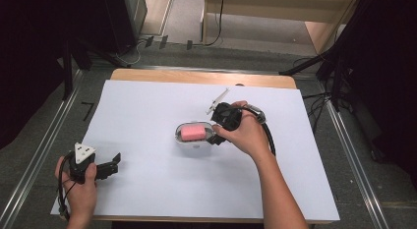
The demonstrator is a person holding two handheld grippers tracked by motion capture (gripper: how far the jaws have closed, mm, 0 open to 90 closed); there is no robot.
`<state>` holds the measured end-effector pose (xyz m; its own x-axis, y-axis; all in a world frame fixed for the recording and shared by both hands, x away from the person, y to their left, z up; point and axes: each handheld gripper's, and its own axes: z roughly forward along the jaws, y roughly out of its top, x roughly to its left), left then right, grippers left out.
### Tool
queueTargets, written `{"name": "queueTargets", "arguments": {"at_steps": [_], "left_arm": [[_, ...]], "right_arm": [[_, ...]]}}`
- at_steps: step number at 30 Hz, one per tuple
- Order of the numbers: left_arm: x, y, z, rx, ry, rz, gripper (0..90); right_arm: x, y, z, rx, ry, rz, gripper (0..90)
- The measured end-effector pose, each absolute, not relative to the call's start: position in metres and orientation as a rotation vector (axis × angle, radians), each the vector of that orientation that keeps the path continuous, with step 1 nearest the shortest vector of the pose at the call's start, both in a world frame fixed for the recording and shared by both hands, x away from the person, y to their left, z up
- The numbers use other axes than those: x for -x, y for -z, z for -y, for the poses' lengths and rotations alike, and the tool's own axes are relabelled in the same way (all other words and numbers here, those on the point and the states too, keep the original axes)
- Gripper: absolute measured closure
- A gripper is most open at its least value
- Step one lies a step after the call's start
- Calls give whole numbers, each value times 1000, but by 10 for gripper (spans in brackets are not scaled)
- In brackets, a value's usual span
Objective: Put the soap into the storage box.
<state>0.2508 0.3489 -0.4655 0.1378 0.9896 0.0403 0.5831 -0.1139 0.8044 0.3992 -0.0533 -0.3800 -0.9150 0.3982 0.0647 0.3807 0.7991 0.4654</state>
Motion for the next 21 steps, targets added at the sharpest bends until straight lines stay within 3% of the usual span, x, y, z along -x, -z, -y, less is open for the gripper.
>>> {"name": "queueTargets", "arguments": {"at_steps": [3,21], "left_arm": [[-251,465,-349,-1780,-809,-1513,42],[-251,466,-348,-1785,-816,-1507,47]], "right_arm": [[-396,385,64,-699,-744,-2922,130],[-378,410,131,-1013,-813,-2734,123]]}}
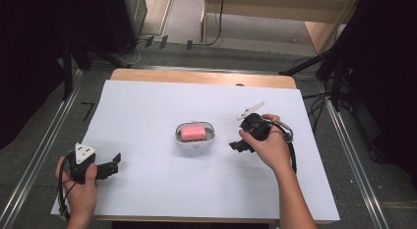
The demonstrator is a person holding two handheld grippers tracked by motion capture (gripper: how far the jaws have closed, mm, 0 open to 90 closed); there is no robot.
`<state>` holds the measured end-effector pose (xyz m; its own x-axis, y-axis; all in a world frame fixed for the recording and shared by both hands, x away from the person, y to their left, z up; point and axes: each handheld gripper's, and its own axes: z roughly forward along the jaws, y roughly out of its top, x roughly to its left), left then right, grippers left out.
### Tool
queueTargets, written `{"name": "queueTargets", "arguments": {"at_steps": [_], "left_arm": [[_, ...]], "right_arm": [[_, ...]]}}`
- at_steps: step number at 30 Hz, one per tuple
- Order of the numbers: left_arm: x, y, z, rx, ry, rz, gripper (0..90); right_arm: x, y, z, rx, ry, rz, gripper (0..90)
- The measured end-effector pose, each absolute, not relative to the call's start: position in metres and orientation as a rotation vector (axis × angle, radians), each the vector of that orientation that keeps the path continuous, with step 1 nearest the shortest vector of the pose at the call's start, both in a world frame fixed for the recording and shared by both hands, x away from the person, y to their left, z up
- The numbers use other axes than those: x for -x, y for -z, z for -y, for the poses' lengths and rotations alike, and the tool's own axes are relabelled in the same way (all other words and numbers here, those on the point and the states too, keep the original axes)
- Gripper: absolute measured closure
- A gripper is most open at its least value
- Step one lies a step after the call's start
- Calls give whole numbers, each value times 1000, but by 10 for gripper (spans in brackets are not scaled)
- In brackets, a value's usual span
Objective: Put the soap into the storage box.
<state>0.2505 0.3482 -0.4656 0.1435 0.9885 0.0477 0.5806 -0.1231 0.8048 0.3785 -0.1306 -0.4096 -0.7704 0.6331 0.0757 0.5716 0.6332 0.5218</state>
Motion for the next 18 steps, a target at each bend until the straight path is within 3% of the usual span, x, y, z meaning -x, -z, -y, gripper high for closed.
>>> {"name": "queueTargets", "arguments": {"at_steps": [18], "left_arm": [[-250,466,-348,-1785,-820,-1509,47]], "right_arm": [[-349,435,201,-1223,-895,-2544,123]]}}
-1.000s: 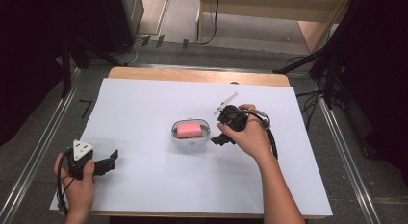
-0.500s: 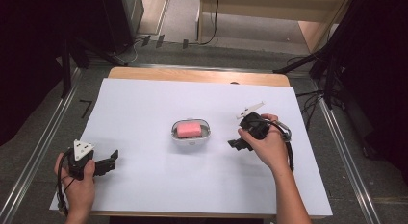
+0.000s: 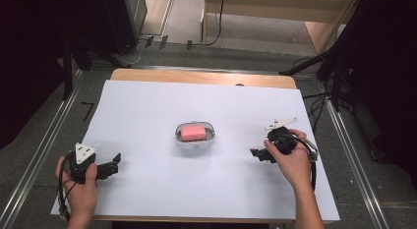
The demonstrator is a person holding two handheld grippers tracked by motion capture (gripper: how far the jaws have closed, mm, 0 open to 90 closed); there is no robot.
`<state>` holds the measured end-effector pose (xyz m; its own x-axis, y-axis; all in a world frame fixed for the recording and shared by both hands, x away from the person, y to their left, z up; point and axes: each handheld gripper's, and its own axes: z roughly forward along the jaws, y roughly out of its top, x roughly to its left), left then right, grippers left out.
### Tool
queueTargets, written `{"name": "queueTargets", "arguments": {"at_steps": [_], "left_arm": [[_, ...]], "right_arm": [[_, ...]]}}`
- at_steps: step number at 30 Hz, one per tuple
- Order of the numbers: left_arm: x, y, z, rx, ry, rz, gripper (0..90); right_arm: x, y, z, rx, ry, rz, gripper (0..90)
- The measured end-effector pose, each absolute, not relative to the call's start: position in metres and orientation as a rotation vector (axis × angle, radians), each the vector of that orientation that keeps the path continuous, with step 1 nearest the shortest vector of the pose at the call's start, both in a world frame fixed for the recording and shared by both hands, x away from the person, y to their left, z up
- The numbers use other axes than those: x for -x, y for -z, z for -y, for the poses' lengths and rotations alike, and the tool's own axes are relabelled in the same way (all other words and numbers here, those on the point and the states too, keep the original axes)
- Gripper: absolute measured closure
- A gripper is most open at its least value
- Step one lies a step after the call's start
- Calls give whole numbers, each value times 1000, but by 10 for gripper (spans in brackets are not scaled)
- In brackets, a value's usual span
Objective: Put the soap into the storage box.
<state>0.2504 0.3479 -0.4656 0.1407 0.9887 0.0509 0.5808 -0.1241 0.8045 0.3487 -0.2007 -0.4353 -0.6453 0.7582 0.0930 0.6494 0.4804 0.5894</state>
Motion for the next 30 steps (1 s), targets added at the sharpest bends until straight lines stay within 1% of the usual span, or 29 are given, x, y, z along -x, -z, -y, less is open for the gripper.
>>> {"name": "queueTargets", "arguments": {"at_steps": [6,12,30], "left_arm": [[-250,466,-348,-1787,-825,-1507,47],[-250,466,-347,-1789,-826,-1507,47],[-250,465,-347,-1786,-832,-1505,47]], "right_arm": [[-337,451,224,-1264,-902,-2483,123],[-326,457,243,-1319,-951,-2353,123],[-292,476,275,-1342,-1029,-2218,118]]}}
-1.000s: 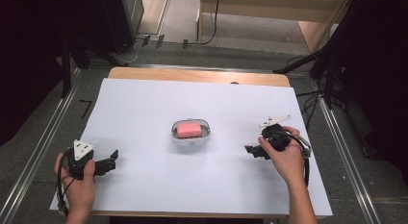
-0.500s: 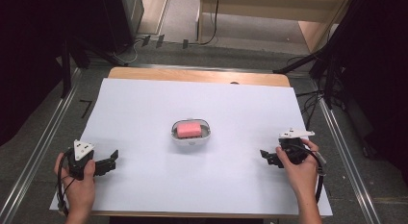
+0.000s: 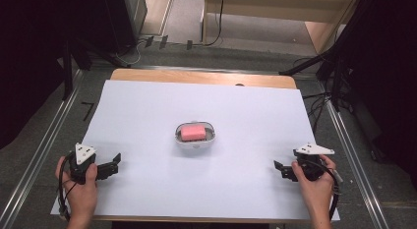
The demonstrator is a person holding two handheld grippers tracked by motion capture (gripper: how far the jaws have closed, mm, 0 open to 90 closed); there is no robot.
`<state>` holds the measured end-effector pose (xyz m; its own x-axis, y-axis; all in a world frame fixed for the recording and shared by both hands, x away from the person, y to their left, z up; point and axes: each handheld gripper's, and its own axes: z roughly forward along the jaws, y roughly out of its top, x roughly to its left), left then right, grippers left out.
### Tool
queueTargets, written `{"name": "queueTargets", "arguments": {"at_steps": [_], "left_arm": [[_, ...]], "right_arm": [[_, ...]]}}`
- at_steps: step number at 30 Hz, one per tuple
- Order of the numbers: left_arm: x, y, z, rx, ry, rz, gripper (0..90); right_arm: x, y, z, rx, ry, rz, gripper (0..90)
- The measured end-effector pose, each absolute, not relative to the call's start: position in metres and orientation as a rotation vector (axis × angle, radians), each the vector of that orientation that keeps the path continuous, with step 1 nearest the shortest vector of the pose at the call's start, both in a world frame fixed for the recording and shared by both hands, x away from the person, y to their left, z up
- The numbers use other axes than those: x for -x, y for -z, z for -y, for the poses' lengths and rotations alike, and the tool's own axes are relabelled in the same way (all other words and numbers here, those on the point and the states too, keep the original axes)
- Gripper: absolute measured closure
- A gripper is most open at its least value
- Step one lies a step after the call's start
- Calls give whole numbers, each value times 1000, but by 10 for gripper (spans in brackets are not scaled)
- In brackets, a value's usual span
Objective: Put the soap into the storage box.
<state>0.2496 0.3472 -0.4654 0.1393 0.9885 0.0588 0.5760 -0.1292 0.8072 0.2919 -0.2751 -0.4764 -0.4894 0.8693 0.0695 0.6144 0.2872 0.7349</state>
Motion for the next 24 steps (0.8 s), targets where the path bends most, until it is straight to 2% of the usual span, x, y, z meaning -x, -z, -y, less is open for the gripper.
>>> {"name": "queueTargets", "arguments": {"at_steps": [7,24], "left_arm": [[-250,465,-347,-1793,-836,-1506,47],[-249,465,-347,-1791,-836,-1505,47]], "right_arm": [[-278,483,288,-1377,-1049,-2178,67],[-245,488,315,-1419,-1097,-2037,25]]}}
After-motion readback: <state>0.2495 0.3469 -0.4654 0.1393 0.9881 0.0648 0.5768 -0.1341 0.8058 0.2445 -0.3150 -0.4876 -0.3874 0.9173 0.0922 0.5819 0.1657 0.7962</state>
